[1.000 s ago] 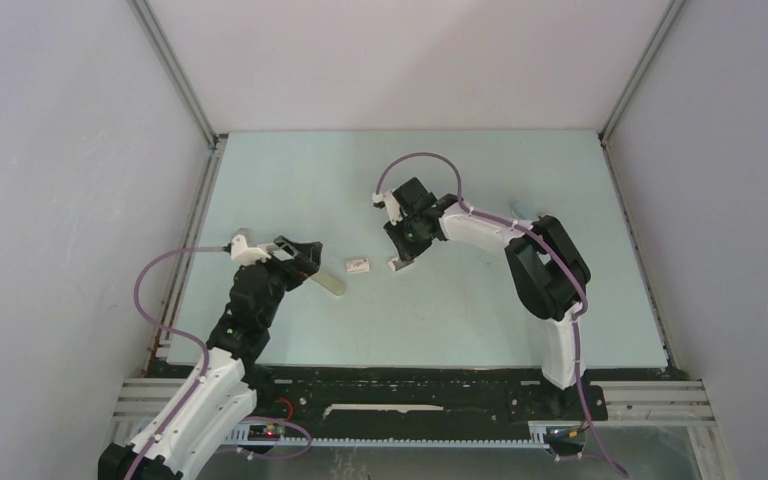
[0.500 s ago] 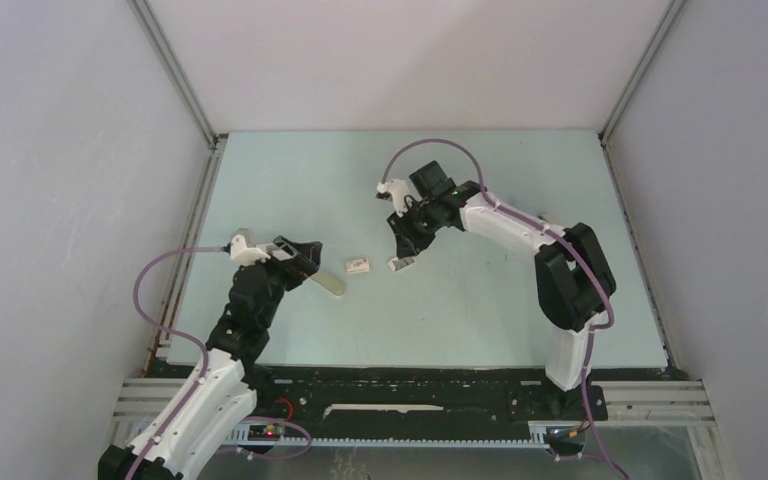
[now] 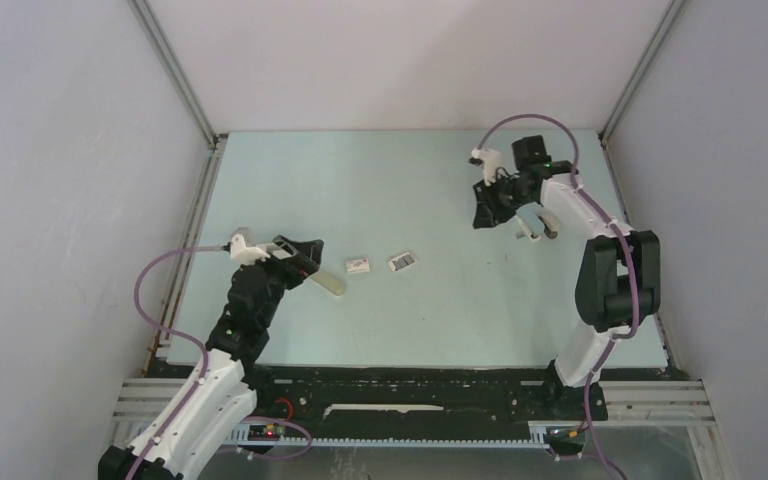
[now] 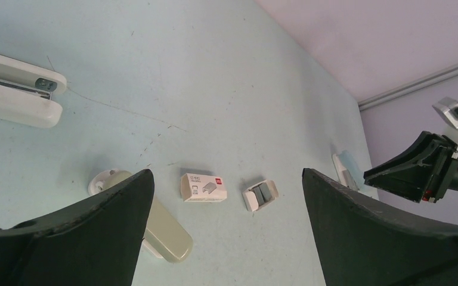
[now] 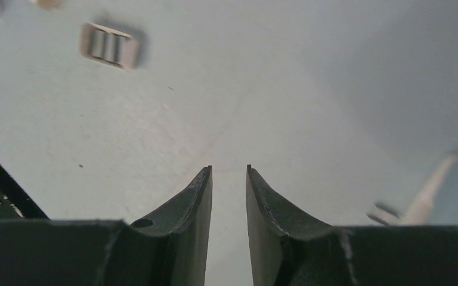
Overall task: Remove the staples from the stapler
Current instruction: Pick up the staple from the center of the board.
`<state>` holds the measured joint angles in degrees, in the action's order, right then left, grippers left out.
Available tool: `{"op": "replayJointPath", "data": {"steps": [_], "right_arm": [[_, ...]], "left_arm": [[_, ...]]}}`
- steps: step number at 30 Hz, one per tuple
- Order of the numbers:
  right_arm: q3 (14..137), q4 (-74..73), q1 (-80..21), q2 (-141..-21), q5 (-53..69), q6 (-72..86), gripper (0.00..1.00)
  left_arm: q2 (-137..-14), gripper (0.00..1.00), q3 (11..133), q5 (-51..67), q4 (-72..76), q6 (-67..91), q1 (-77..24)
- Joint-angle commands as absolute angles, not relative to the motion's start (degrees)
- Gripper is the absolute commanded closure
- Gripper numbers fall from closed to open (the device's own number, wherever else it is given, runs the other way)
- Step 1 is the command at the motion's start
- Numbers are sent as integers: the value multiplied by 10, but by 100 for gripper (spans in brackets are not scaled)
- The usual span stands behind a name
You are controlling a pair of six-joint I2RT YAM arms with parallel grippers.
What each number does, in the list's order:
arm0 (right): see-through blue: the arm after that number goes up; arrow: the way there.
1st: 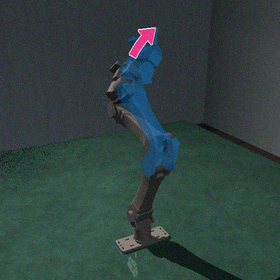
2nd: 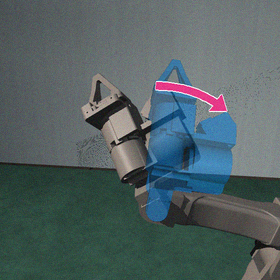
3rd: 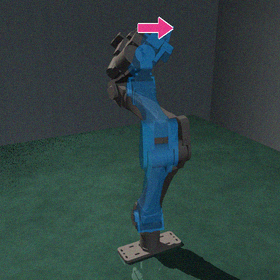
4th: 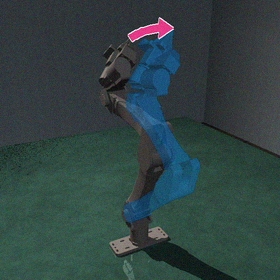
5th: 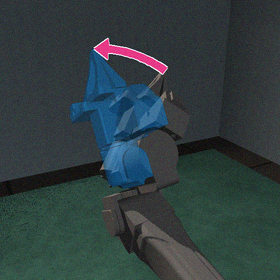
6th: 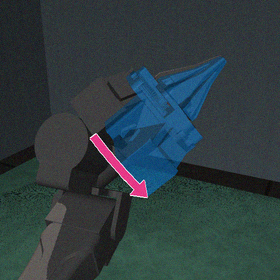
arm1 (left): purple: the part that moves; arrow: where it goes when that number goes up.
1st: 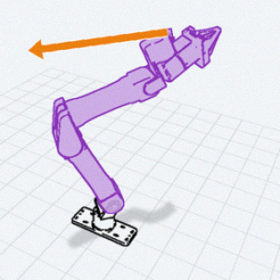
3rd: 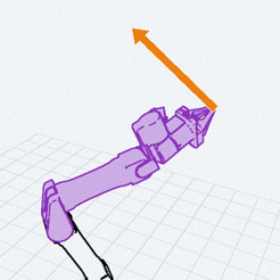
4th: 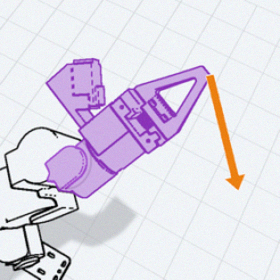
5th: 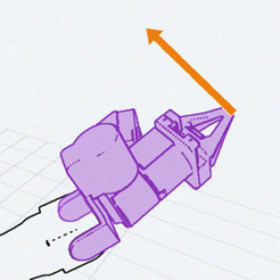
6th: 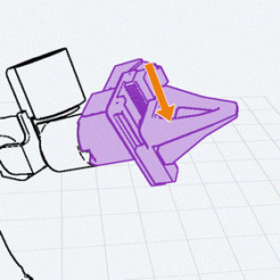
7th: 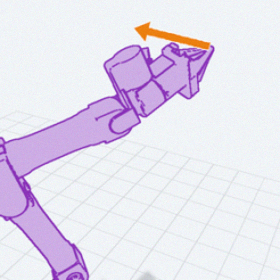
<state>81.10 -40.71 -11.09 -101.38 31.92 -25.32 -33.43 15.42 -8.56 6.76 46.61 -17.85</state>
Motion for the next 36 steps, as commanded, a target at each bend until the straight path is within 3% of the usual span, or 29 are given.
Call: {"op": "replayJointPath", "data": {"steps": [1, 5, 11, 18, 36], "right_arm": [[816, -445, -46, -1019, 309, -319, 64], [857, -509, -5, -1044, 324, -443, 63], [872, -640, 33, -1052, 377, -886, 58], [1021, -867, 57, -1157, 406, -1180, 59], [1023, -748, 9, -1193, 223, -1187, 58]], "left_arm": [[-339, 0, 141, -73, 97, 476, -174], [-353, 0, 145, -67, 104, 473, -174], [-383, 0, 158, -54, 118, 470, -173], [-364, 0, 157, -64, 105, 472, -172], [-408, 0, 177, -57, 115, 458, -166]]}}
